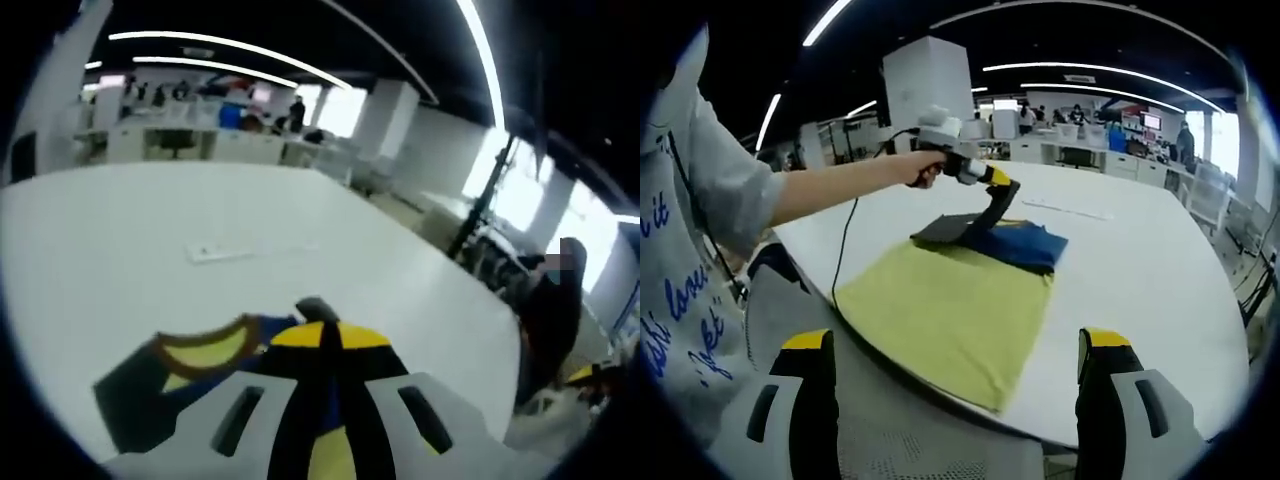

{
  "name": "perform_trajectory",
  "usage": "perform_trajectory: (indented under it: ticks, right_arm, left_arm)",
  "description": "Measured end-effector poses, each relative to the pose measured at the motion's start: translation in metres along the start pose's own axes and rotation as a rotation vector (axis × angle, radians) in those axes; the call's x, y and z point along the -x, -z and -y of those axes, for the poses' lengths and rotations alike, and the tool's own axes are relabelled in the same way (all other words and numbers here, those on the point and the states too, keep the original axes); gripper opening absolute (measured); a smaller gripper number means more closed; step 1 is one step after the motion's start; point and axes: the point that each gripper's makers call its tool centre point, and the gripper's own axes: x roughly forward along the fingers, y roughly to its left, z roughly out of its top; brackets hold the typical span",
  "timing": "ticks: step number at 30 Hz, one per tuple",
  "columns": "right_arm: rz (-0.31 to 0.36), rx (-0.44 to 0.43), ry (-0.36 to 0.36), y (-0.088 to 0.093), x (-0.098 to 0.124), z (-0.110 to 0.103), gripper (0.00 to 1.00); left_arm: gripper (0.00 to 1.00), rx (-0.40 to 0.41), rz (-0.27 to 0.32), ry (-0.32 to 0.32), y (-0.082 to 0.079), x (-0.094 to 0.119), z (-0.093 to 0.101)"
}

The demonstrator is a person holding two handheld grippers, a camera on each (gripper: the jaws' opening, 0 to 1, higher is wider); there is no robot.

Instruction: Fold the garment on the visible template until the final outline fits inside the template.

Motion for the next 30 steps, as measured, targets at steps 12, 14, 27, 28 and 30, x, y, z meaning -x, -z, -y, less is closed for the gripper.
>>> perform_trajectory:
  ticks: [12,14,27,28,30]
  right_arm:
    - [-0.025,-0.001,-0.014,0.006,0.001,0.001,1.0]
    - [-0.027,-0.005,-0.014,0.007,0.001,0.003,1.0]
    - [-0.041,-0.019,-0.007,0.014,0.004,0.011,1.0]
    - [-0.042,-0.018,-0.008,0.014,0.003,0.012,1.0]
    - [-0.042,-0.017,-0.01,0.014,0.003,0.012,1.0]
  left_arm:
    - [0.0,0.029,-0.081,0.016,0.04,-0.026,0.008]
    - [0.0,0.04,-0.092,0.019,0.044,-0.031,0.008]
    - [0.0,0.039,-0.161,0.028,0.07,-0.051,0.017]
    - [0.0,0.05,-0.172,0.028,0.073,-0.052,0.018]
    - [0.0,0.058,-0.177,0.022,0.077,-0.053,0.017]
